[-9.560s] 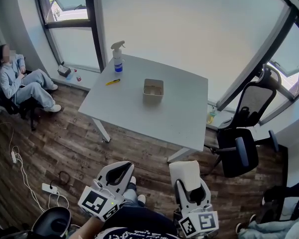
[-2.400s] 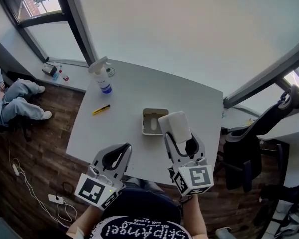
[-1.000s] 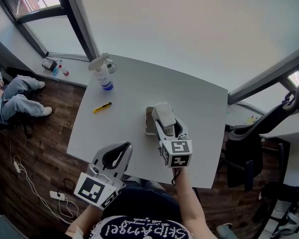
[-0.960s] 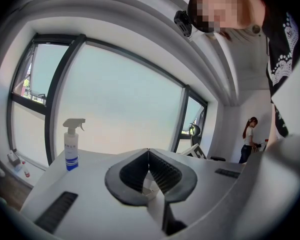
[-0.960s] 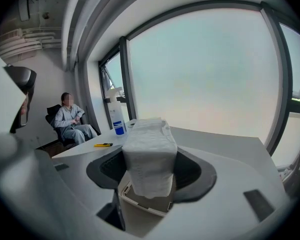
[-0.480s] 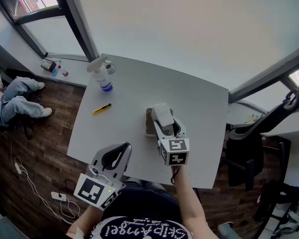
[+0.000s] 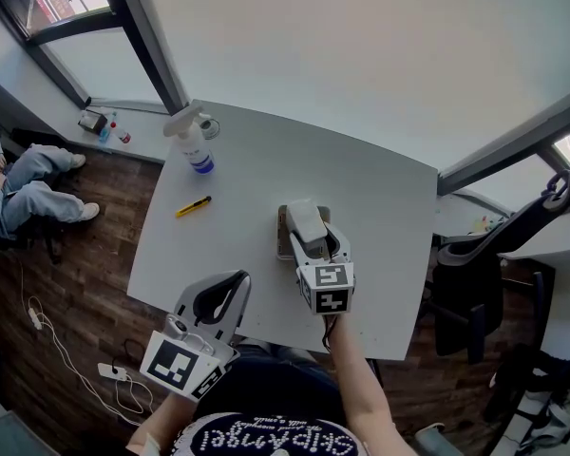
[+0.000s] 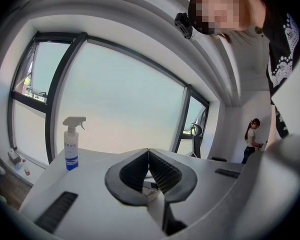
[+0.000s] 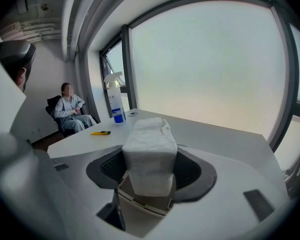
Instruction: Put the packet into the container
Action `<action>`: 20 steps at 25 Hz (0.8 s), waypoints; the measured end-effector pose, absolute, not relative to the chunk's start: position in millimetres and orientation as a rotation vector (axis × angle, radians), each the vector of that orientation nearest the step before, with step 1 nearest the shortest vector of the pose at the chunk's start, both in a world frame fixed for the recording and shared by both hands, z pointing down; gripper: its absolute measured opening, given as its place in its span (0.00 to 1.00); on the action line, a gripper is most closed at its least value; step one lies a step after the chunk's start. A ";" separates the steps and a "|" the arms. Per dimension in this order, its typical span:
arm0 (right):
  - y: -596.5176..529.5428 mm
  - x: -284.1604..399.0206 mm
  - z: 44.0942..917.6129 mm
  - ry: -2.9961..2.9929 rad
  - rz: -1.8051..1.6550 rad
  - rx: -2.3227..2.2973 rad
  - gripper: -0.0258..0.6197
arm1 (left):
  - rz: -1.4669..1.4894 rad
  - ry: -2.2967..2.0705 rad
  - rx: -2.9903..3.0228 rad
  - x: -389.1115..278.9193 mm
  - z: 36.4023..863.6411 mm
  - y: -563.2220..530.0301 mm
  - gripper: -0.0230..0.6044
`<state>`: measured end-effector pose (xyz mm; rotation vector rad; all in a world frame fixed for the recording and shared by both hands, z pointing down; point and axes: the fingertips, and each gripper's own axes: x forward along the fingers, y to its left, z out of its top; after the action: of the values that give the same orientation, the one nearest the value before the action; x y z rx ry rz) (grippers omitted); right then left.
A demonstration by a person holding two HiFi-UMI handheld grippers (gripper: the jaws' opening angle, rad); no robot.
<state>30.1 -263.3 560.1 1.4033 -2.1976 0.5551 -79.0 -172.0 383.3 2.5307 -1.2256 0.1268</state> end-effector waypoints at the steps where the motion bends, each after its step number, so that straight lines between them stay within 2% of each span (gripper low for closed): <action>1: -263.2 29.2 562.0 -2.194 0.549 1.396 0.46 | 0.127 -1.226 2.530 -78.5 383.4 -172.1 0.05; 20: -271.9 20.5 587.6 -2.081 0.303 1.274 0.46 | 0.119 -1.204 2.546 -66.4 380.9 -168.2 0.05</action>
<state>20.5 -271.9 587.6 1.2738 -2.0814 0.3027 -66.4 -168.2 380.9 2.5456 -1.2038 0.1195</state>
